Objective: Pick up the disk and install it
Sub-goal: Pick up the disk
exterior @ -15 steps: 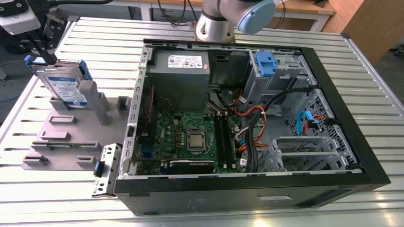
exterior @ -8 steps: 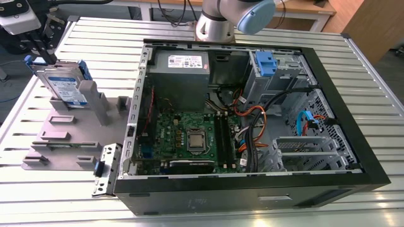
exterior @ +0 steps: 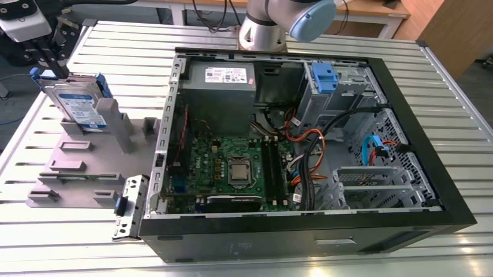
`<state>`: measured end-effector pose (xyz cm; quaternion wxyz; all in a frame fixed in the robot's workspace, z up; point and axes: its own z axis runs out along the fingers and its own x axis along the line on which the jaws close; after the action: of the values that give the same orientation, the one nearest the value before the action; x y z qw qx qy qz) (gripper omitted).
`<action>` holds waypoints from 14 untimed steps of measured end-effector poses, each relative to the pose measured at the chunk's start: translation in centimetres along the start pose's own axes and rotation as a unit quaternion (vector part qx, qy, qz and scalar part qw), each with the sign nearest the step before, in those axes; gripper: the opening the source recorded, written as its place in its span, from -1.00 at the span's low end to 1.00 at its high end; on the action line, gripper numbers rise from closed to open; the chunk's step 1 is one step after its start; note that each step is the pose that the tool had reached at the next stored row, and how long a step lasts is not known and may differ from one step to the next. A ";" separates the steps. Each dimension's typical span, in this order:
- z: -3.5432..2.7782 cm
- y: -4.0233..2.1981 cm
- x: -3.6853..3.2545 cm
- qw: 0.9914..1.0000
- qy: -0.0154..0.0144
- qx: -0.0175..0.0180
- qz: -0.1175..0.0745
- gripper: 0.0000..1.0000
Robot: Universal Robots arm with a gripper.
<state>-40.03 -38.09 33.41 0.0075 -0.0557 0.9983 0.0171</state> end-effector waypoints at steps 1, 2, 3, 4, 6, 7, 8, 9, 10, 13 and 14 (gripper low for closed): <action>0.00 0.00 0.00 1.000 0.000 0.000 0.000 -0.79; 0.00 0.00 0.00 1.000 0.000 0.000 0.000 -0.79; 0.00 0.00 0.00 1.000 0.000 0.000 0.000 -0.79; 0.00 0.00 0.00 1.000 0.000 0.000 0.000 -0.79; 0.00 0.00 0.00 1.000 0.000 0.000 0.000 -0.79; 0.00 0.00 0.00 1.000 0.000 0.000 0.000 -0.79; 0.00 0.00 0.00 1.000 0.000 0.000 0.000 -0.79; 0.00 0.00 0.00 1.000 0.000 0.000 0.000 -0.79; 0.00 0.00 0.00 1.000 0.000 0.000 0.000 -0.79; 0.00 0.00 0.00 1.000 0.000 0.000 -0.001 -0.79; 0.00 0.00 0.00 1.000 0.000 0.000 -0.003 -0.79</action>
<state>-40.03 -38.09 33.41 0.0074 -0.0583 0.9981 0.0171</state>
